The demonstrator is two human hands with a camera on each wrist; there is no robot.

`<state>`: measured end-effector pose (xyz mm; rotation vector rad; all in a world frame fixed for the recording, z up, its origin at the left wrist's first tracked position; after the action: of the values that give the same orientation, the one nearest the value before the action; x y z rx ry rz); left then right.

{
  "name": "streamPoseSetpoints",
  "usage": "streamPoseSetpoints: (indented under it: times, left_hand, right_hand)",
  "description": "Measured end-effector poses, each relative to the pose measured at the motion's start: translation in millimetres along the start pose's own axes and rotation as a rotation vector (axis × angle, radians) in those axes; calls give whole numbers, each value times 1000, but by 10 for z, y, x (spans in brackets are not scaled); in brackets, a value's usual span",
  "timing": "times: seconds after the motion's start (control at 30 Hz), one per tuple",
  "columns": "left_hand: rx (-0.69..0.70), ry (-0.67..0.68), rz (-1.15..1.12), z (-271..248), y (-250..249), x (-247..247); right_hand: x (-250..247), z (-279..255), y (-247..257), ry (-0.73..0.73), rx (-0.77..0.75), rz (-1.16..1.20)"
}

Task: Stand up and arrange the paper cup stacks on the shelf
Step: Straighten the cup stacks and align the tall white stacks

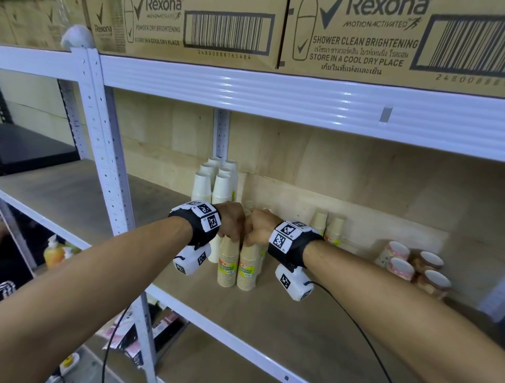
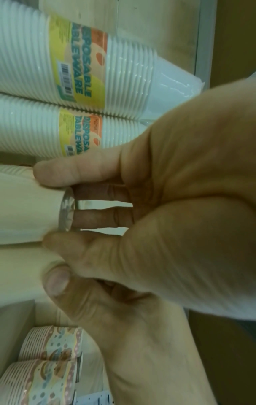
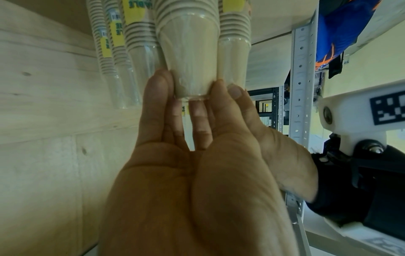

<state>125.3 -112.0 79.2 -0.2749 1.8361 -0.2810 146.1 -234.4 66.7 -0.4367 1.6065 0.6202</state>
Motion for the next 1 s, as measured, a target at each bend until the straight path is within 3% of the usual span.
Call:
streamPoseSetpoints:
  times: [0.27, 0.6, 0.8, 1.0]
  left_hand:
    - [12, 13, 125, -54, -80, -16]
    - [72, 132, 30, 43, -425, -61]
    - [163, 117, -29, 216, -756, -63]
    - [242, 13, -5, 456, -1099, -76]
  right_hand:
    - [-56, -122, -80, -10, 49, 5]
    - [-228, -360, -470, 27, 215, 52]
    - [-301, -495, -829, 6, 360, 13]
    - [-381, -619, -1226, -28, 496, 11]
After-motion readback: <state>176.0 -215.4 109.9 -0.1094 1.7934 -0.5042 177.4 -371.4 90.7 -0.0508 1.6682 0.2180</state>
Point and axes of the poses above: each hand's wrist, its own z-axis towards the middle knuckle, its own x-axis out of the palm, y = z × x, the point moved 1 cm from there along z, towards the middle knuckle, and after that the axes turned 8 degrees about -z, right-handed, at the moved point
